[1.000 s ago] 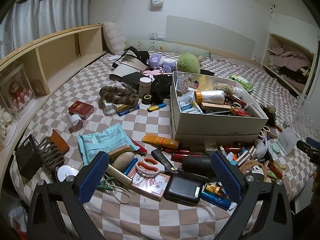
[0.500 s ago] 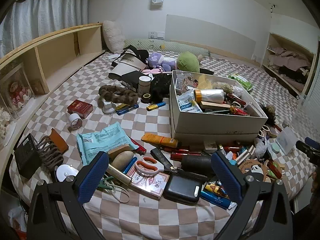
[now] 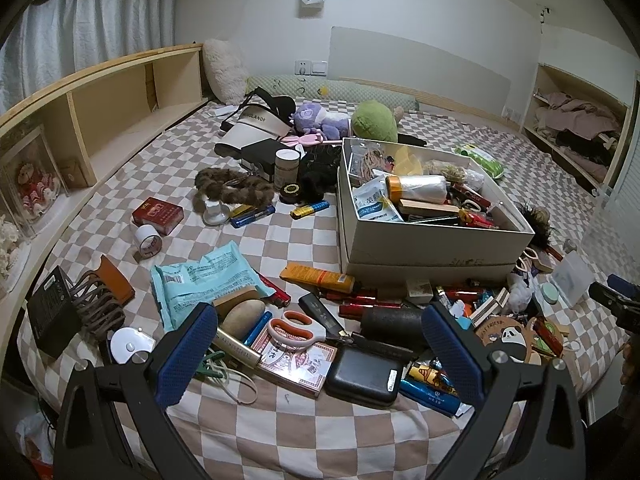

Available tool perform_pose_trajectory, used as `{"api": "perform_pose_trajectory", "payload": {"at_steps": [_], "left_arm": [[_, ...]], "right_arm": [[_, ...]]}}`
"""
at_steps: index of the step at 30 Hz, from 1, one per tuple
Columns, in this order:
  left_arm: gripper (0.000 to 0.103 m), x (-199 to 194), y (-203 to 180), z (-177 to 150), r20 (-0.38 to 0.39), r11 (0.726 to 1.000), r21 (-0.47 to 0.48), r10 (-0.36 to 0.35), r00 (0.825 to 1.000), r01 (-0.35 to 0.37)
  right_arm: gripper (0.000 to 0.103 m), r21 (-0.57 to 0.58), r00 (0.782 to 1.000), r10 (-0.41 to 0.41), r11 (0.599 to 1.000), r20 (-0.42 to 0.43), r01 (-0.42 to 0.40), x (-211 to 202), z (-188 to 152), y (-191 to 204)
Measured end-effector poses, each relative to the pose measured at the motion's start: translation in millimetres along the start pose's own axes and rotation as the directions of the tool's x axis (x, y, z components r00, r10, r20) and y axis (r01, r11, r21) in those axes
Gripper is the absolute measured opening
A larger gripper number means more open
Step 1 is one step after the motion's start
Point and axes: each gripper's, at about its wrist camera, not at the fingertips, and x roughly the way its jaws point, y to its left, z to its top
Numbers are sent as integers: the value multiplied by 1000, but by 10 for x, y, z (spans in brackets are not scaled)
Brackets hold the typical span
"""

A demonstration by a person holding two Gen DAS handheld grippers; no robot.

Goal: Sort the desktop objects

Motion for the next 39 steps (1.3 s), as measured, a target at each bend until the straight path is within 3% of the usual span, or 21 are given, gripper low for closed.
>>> {"api": "perform_pose_trajectory", "payload": {"at_steps": [9, 18, 23, 30, 39], "left_arm": [[103, 6, -52, -15, -14, 1000, 7, -27, 1000, 27], [103, -41, -131, -27, 8, 999, 40, -30, 1000, 30], [103, -7, -137, -41, -21, 997, 45, -69, 997, 70], [103, 64, -163, -99, -65, 993, 71, -95, 993, 99], [103, 224, -274, -239, -135, 984, 135, -97, 986, 115]], "right_arm": [[103, -24, 1000, 4, 1000, -8, -4, 42, -27, 29], [103, -138, 999, 28, 990, 37, -23, 53, -113, 232], [103, -237, 997, 74, 969, -3, -73, 172, -224, 405], [103, -403, 988, 101, 905, -113, -138, 437, -420, 668], [103, -485, 961, 81, 850, -264, -205, 836, -574, 812]]}}
